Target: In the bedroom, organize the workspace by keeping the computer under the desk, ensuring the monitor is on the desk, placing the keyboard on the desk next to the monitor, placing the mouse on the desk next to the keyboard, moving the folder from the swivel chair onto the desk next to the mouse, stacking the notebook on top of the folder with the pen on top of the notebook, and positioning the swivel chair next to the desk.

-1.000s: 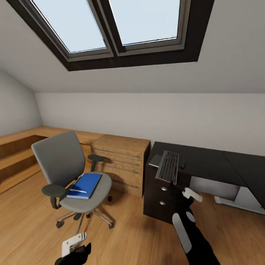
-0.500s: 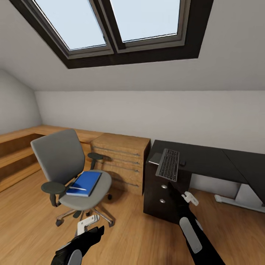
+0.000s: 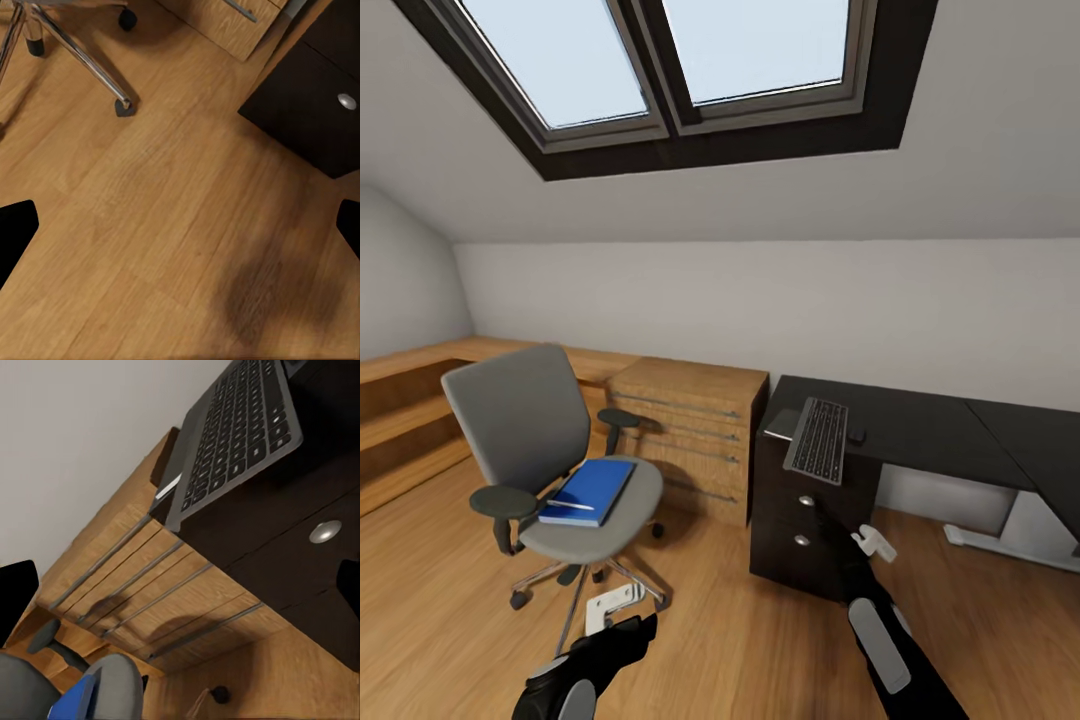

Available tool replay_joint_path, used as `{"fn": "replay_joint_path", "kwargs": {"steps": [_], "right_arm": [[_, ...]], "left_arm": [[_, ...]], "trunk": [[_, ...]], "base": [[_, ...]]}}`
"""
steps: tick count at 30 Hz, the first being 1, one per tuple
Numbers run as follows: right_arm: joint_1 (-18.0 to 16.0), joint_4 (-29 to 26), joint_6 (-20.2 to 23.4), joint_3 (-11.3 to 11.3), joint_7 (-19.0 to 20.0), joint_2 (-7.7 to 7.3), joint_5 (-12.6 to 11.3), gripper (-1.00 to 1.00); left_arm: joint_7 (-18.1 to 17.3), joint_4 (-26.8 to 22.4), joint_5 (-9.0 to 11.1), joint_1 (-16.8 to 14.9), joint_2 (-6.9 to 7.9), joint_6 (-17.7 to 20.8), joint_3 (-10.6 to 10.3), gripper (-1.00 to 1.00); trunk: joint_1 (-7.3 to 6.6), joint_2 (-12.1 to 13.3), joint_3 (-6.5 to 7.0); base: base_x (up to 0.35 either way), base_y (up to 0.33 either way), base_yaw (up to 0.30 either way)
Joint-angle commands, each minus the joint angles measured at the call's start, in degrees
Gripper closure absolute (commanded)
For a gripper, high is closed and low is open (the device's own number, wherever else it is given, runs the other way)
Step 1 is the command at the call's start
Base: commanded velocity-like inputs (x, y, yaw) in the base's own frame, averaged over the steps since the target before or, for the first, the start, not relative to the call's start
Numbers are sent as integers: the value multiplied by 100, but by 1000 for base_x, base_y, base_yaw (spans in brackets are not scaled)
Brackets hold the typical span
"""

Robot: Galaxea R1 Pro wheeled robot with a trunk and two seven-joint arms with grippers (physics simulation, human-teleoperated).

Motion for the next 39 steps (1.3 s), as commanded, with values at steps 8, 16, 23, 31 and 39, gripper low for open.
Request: {"fn": "replay_joint_path", "kwargs": {"steps": [8, 16, 23, 31, 39], "right_arm": [[-4, 88, -91, -36, -294, 15, -64, -100], [-4, 59, -32, -71, -250, -38, -1392, -100], [-4, -104, 736, -86, 527, -234, -2706, -100], [-4, -116, 1412, -371, 741, -386, -3297, -100], [-4, -124, 1455, -392, 788, -390, -3327, -100]], "left_arm": [[72, 39, 49, 0, -2, 1, -18, -100], [73, 193, 36, 3, 6, -12, -18, -100], [66, 186, 41, 3, 1, -12, -18, -100], [64, 177, 44, 3, -2, -12, -102, -100], [55, 177, 44, 3, 0, -4, -106, -100]], "trunk": [[176, -325, -149], [352, -646, -292], [506, -927, -418], [681, -1247, -562], [857, -1568, -705]], "base": [[0, 0, 0], [0, 0, 0], [0, 0, 0], [0, 0, 0], [0, 0, 0]]}}
